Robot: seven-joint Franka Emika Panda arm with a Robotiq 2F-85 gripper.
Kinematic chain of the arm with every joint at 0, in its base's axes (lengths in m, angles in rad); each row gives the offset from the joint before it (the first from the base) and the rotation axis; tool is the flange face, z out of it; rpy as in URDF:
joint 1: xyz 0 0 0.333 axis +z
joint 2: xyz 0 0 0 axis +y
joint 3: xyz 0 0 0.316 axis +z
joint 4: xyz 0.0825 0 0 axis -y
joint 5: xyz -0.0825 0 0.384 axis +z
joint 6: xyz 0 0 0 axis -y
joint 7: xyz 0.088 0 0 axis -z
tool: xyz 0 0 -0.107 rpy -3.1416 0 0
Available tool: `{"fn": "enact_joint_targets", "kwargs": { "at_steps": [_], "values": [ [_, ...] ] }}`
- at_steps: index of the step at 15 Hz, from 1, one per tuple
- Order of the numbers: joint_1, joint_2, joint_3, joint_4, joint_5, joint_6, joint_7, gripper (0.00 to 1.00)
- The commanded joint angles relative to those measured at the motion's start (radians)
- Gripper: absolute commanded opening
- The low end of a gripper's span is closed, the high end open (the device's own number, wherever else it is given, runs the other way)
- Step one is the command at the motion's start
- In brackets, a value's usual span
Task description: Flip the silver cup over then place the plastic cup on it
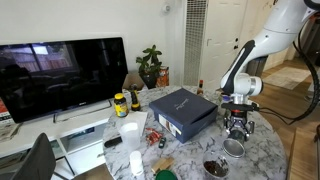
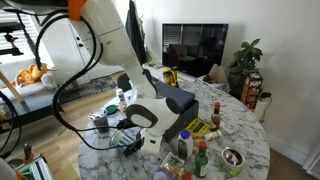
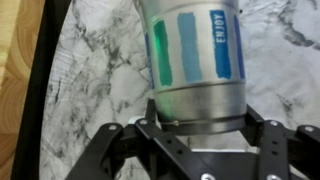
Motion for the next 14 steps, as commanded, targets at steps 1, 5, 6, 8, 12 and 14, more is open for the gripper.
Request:
{"fn": "enact_joint_targets", "kwargs": {
  "at_steps": [1, 5, 6, 8, 12, 14],
  "values": [
    [0.084, -0.113, -0.039, -0.098, -0.034, 0.070, 0.117, 0.53],
    [0.182, -0.224, -0.067, -0.198, -0.149, 0.217, 0.333, 0.53],
    [0.209, -0.249, -0.073, -0.222, -0.206, 0.257, 0.413, 0.53],
    [0.295, -0.287, -0.126, -0.266, -0.324, 0.324, 0.570, 0.53],
    [0.543, -0.301, -0.344, -0.312, -0.597, 0.421, 0.875, 0.53],
    [0.686, -0.279, -0.480, -0.301, -0.739, 0.442, 1.024, 0.53]
  ]
}}
